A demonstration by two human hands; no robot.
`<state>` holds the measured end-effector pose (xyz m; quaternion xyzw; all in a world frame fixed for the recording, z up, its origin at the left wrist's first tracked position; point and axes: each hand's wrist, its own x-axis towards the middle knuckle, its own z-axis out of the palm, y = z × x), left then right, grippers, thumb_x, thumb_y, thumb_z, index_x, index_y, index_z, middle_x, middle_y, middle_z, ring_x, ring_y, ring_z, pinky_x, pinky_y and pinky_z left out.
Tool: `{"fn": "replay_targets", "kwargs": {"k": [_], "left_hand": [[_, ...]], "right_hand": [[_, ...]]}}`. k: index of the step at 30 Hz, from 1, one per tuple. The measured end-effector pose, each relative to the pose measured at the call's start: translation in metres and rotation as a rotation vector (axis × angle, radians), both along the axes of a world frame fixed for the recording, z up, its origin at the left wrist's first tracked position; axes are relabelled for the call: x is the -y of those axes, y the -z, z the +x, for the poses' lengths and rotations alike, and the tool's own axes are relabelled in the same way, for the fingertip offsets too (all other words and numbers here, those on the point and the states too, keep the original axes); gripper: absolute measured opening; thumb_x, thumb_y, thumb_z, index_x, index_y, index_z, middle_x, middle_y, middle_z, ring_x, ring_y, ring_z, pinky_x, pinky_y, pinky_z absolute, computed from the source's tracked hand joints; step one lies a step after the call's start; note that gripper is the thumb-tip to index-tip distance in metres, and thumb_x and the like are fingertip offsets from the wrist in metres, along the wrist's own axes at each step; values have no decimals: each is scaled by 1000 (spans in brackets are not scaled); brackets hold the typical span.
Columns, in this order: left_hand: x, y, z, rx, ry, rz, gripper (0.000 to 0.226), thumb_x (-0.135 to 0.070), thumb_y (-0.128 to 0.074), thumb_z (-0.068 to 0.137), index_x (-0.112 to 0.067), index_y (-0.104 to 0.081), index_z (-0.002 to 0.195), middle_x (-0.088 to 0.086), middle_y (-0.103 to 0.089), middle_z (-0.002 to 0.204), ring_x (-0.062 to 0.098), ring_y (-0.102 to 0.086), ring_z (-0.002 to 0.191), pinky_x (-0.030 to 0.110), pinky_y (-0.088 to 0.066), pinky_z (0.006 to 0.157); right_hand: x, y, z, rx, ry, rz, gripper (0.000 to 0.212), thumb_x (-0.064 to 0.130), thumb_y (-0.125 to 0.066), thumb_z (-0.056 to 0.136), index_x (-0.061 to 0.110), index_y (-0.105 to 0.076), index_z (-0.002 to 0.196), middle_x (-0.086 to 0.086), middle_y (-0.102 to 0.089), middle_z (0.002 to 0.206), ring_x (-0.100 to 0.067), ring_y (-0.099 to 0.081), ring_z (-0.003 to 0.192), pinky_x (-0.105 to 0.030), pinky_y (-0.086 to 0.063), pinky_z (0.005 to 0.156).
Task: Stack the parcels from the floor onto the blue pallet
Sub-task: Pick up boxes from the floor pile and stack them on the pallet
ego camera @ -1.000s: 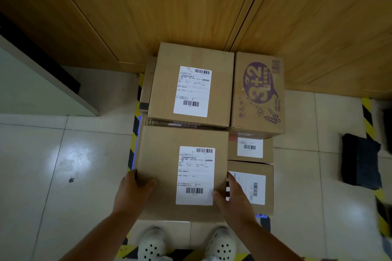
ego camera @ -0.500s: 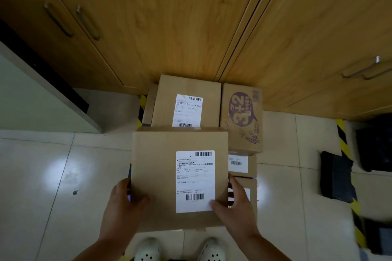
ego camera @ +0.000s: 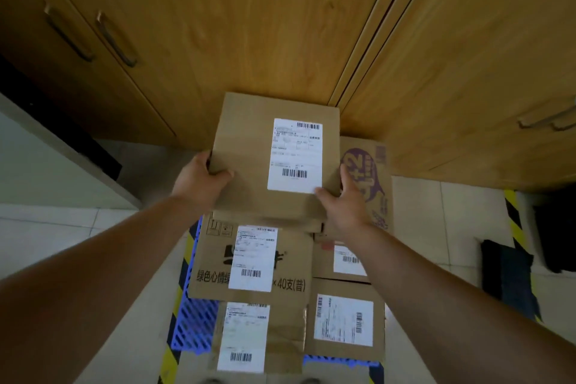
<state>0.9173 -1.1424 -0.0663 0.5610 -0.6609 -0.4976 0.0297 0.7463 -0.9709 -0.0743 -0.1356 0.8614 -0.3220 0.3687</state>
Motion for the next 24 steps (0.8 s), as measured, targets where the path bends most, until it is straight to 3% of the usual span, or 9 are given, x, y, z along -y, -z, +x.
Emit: {"fn": "replay_targets", "kwargs": {"k": [9, 15, 19, 22, 24], "left_hand": [[4, 23, 7, 23, 52, 2, 50, -27, -63, 87, -19, -46, 133, 5, -58, 125, 28, -55, 112, 46, -45, 99], [-5, 27, 12, -18, 36, -3, 49, -24, -64, 87, -20, -47, 133, 1, -58, 123, 22, -55, 108, 39, -45, 95], [-8, 32, 15, -47, 15, 17, 50, -24, -64, 86, -22, -47, 133, -2, -58, 121, 20, -54, 107, 36, -43, 89], [-5, 35, 20, -31, -12, 65, 53, -29, -67, 84, -23, -47, 133, -2, -58, 123, 22, -56, 108, 38, -46, 91], [-4, 37, 21, -30, -79, 165, 58, -35, -70, 81, -21, -47, 132, 1, -58, 123, 23, -56, 107, 41, -48, 92]], "right_hand": [[-9, 22, -8, 60, -42, -25, 74, 23, -60, 91, 33, -17, 150, 3, -42, 146, -19, -48, 125, -34, -43, 100], [-19, 24, -7, 97, 23, -97, 72, 18, -63, 88, 34, -26, 148, 5, -51, 135, -12, -53, 110, -27, -44, 89], [-20, 25, -9, 132, 57, -92, 66, 17, -65, 86, 25, -36, 145, 2, -57, 118, -11, -55, 97, -16, -42, 66], [-21, 26, -12, 153, 24, -77, 57, 18, -66, 85, 21, -45, 139, 3, -59, 110, -3, -55, 85, -16, -42, 62], [-23, 28, -16, 144, 8, -74, 53, 24, -66, 86, 22, -47, 136, 4, -60, 111, -4, -56, 88, -18, -43, 66]]}}
